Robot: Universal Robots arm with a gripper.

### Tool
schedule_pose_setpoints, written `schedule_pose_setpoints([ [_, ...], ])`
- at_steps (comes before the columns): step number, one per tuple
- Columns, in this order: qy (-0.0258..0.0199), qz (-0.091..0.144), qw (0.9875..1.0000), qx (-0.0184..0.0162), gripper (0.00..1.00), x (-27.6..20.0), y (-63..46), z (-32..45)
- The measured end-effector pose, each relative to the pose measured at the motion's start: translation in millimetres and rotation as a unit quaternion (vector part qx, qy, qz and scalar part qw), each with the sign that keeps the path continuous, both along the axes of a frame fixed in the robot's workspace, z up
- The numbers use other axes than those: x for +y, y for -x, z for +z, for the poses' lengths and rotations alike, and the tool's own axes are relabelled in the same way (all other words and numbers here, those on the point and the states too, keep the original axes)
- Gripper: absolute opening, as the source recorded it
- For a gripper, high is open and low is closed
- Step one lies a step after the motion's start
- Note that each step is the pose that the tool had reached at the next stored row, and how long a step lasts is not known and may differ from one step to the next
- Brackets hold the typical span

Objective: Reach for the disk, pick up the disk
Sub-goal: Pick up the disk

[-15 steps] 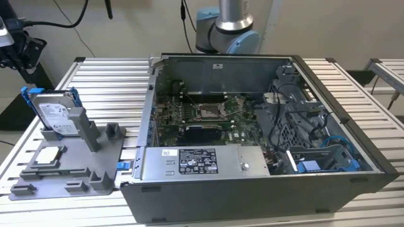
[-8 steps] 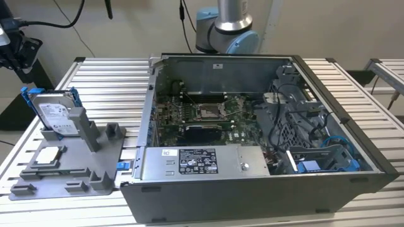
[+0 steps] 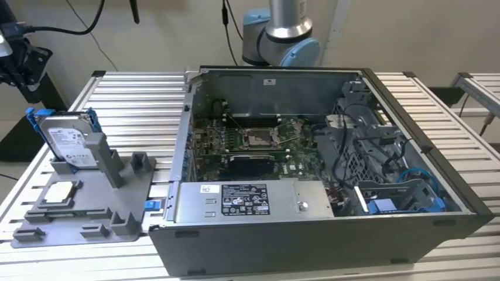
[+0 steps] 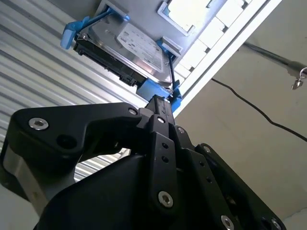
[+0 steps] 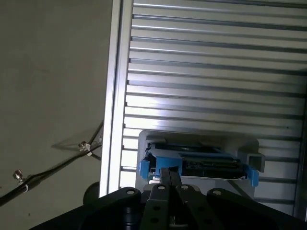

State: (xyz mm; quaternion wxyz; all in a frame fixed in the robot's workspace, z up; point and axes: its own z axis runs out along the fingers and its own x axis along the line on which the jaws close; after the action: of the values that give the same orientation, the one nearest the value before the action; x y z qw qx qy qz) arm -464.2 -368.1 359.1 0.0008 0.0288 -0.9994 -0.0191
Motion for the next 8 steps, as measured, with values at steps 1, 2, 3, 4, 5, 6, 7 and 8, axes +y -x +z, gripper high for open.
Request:
schedule_pose_setpoints([
  [1, 0.0, 0.0, 1.0, 0.0, 0.0, 0.0, 0.0, 0.0],
  [2, 0.0, 0.0, 1.0, 0.0, 0.0, 0.0, 0.0, 0.0],
  [3, 0.0, 0.0, 1.0, 0.0, 0.0, 0.0, 0.0, 0.0],
  [4, 0.0, 0.0, 1.0, 0.0, 0.0, 0.0, 0.1, 0.0],
  [5, 0.0, 0.0, 1.0, 0.0, 0.0, 0.0, 0.1, 0.0],
  [6, 0.0, 0.0, 1.0, 0.0, 0.0, 0.0, 0.1, 0.0],
  [7, 0.0, 0.001, 1.0, -0.0001, 0.0, 0.0, 0.1, 0.0],
  [8, 0.0, 0.002, 1.0, 0.0, 0.0, 0.0, 0.1, 0.0],
])
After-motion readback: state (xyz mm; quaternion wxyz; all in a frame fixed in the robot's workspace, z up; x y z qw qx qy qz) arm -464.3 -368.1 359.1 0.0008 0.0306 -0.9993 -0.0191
